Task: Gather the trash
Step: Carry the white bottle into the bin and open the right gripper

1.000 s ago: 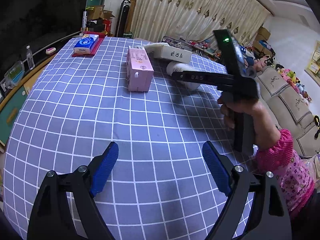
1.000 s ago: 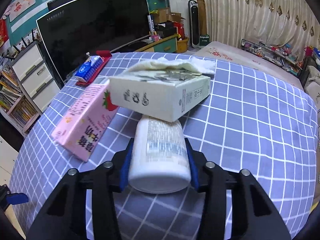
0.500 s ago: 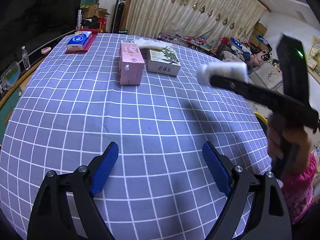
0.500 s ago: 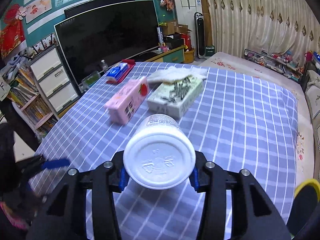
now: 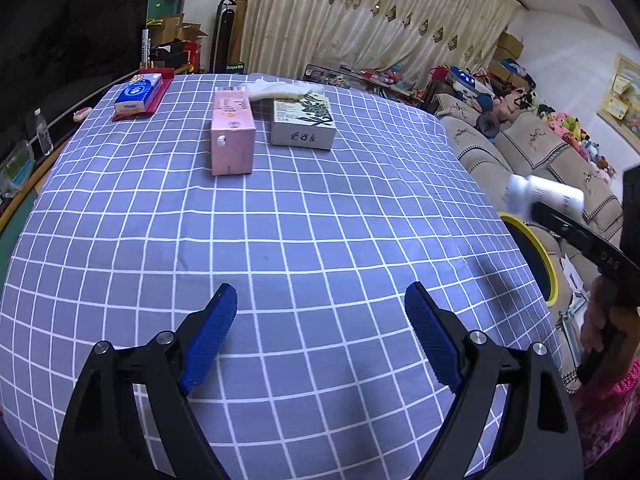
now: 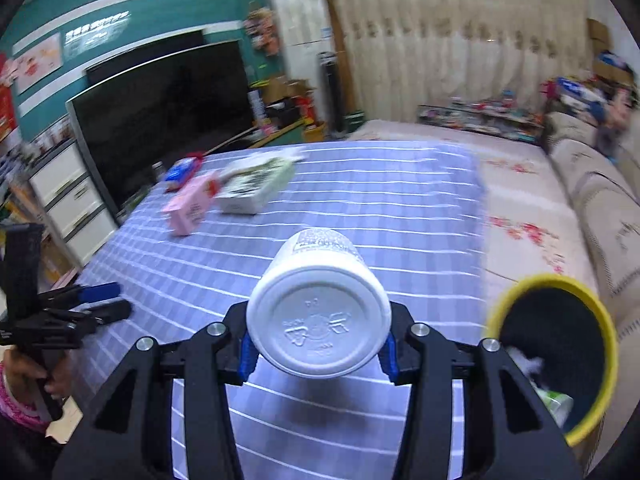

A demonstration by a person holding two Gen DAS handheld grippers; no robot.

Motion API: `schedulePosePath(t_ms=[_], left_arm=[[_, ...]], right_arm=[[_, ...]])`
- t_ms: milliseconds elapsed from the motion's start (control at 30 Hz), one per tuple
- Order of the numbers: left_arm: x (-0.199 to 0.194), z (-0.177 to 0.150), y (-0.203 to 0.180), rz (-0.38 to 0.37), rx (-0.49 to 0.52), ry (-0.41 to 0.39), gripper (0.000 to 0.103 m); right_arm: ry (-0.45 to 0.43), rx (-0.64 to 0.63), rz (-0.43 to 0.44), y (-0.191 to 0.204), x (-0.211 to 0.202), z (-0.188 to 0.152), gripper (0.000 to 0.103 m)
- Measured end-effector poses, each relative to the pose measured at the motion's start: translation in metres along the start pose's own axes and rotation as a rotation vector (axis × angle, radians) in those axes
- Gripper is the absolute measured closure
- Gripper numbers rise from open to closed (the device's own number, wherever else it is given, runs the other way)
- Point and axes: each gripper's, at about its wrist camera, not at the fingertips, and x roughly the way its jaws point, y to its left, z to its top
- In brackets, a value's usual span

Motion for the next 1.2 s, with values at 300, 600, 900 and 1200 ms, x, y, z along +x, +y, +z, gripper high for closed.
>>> schedulePosePath(t_ms=[300,600,900,1200], left_arm=[[0.014,0.013,-0.015,0.008,0.031,0.005,0.018],[0.029,0.019,-0.028,0.021,0.055,0.032,0.018],[0.037,0.023,-0.034,0.032,0.066,0.042,0.018],[0.037,0.037,-0.021,0.086,0.047,0.009,0.018]], right_arm=[[0.01,0.186,-0.269,-0.119,-0.018,-0.033,0.058],[0.06,0.29,-0.373,-0.191,0.007,-0.059,0.058],[0.045,0.335,-0.402,-0.208,0.014,-0.066,0.045],[-0.013,0.313,-0.366,-0.184,-0.004,-0.059,0.042]])
